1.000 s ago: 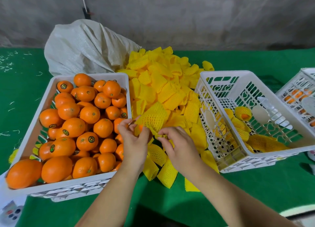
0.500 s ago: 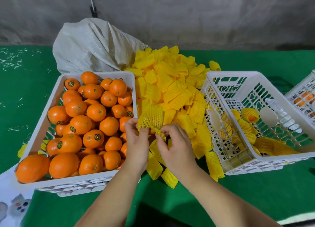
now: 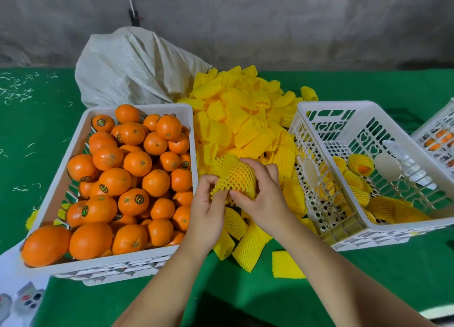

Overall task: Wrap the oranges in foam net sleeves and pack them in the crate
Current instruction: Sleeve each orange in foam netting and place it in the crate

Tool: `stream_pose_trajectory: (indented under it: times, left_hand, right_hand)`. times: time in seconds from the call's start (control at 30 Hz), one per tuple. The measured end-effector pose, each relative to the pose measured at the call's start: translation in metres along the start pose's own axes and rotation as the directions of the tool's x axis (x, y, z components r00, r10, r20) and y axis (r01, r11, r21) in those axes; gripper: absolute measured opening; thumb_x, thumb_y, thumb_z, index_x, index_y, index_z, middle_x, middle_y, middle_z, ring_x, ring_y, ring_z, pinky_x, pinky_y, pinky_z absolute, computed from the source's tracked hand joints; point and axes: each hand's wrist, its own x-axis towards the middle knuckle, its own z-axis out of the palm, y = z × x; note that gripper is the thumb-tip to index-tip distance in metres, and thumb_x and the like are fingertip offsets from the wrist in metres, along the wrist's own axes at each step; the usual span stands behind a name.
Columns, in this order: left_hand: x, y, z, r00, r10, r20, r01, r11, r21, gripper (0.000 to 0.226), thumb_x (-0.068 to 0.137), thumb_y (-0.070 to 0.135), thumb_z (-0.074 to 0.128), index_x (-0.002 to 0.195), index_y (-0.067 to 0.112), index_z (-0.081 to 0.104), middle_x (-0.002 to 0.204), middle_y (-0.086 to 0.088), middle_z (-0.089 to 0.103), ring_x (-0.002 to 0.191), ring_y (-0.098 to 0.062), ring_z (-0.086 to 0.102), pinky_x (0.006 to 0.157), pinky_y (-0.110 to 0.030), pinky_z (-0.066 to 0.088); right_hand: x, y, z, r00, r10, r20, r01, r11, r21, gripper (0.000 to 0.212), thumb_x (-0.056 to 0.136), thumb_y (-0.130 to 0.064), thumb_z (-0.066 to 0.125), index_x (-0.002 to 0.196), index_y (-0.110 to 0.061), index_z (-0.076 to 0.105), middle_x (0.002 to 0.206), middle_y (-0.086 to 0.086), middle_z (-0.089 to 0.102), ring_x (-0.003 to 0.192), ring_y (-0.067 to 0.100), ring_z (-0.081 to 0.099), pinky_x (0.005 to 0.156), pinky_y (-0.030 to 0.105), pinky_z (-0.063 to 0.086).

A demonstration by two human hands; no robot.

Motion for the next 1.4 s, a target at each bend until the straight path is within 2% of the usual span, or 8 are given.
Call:
stream_pose_trajectory:
  times: [0.33,0.43,0.7,0.77,0.87,1.07,1.23,1.4]
  left_hand:
    - [0.002,0.003,-0.006,1.000,-0.020,-0.004,0.019,0.990,-0.136,0.031,0.097,0.050,0.051,0.093,0.024,0.067,0.100,-0.007,0.060,0.103,-0.026,0.056,0.094,-0.052,0.044]
    - [0.003,0.008,-0.003,0.998,-0.055,-0.004,0.055,0.997,-0.052,0.049,0.099,0.064,0.060,0.096,0.016,0.055,0.084,-0.016,0.049,0.079,-0.028,0.051,0.074,-0.047,0.046]
    - [-0.002,0.012,-0.003,0.998,-0.057,-0.025,0.054,0.992,-0.117,0.036,0.099,0.033,0.067,0.133,0.023,0.061,0.113,-0.006,0.075,0.114,-0.019,0.070,0.098,-0.028,0.055]
    - [-0.004,0.010,-0.012,0.975,-0.053,-0.218,0.037,0.996,-0.077,0.028,0.105,0.031,0.063,0.131,0.022,0.061,0.109,-0.003,0.075,0.114,-0.015,0.069,0.099,-0.029,0.051]
    - [-0.002,-0.001,-0.052,0.926,-0.092,-0.365,0.168,0.969,0.181,0.025,0.108,0.035,0.058,0.132,0.034,0.050,0.113,0.014,0.071,0.106,-0.003,0.067,0.086,-0.028,0.048]
    - [0.015,-0.017,-0.099,0.926,-0.375,-0.049,0.106,0.135,0.985,0.048,0.104,0.044,0.057,0.150,0.042,0.049,0.159,0.007,0.046,0.139,-0.032,0.044,0.113,-0.053,0.043]
    - [0.014,-0.019,-0.085,0.872,-0.462,-0.165,0.113,-0.139,0.984,0.064,0.104,0.043,0.050,0.161,0.049,0.022,0.169,0.012,0.015,0.148,-0.032,0.014,0.120,-0.049,0.021]
    - [0.017,-0.016,-0.080,0.884,-0.408,-0.227,0.075,-0.356,0.931,0.066,0.107,0.037,0.047,0.164,0.041,0.013,0.152,0.002,0.025,0.133,-0.033,0.029,0.110,-0.041,0.032]
  right_hand:
    - [-0.014,-0.010,0.005,0.985,0.106,0.137,-0.153,0.901,0.406,0.085,0.074,-0.022,0.074,0.142,-0.045,0.028,0.138,-0.012,0.045,0.123,0.013,0.056,0.085,0.022,0.051]
    - [-0.014,-0.023,0.004,0.955,0.090,0.283,-0.246,0.773,0.585,0.075,0.079,-0.045,0.070,0.143,-0.044,0.031,0.140,-0.020,0.053,0.125,0.002,0.058,0.092,0.023,0.051]
    - [0.019,0.003,-0.015,0.750,0.631,0.199,-0.500,0.344,0.795,0.065,0.079,-0.041,0.085,0.135,-0.028,0.055,0.129,0.008,0.070,0.110,0.025,0.072,0.092,0.051,0.058]
    - [0.028,0.017,-0.049,0.769,0.625,0.132,-0.491,0.447,0.747,0.080,0.071,-0.049,0.086,0.142,-0.030,0.054,0.137,0.004,0.066,0.124,0.026,0.064,0.104,0.057,0.052]
    - [0.036,0.044,-0.110,0.847,0.419,-0.327,-0.306,0.887,0.344,0.044,0.074,-0.056,0.075,0.113,-0.051,0.056,0.110,-0.011,0.067,0.092,0.012,0.069,0.067,0.033,0.058]
    - [0.036,0.126,-0.170,0.731,0.289,-0.618,-0.522,0.820,-0.234,0.050,0.086,-0.014,0.058,0.133,-0.026,0.045,0.144,0.006,0.042,0.130,0.033,0.042,0.109,0.058,0.039]
    - [0.020,0.148,-0.165,0.812,0.431,-0.393,-0.584,0.609,-0.537,0.072,0.097,-0.067,0.035,0.159,-0.032,0.021,0.173,0.006,-0.004,0.158,0.034,0.004,0.123,0.062,0.006]
    - [0.022,0.148,-0.159,0.951,0.248,-0.187,-0.286,0.462,-0.840,0.073,0.098,-0.059,0.045,0.160,-0.036,0.013,0.170,0.002,-0.021,0.158,0.034,0.001,0.122,0.061,0.011]
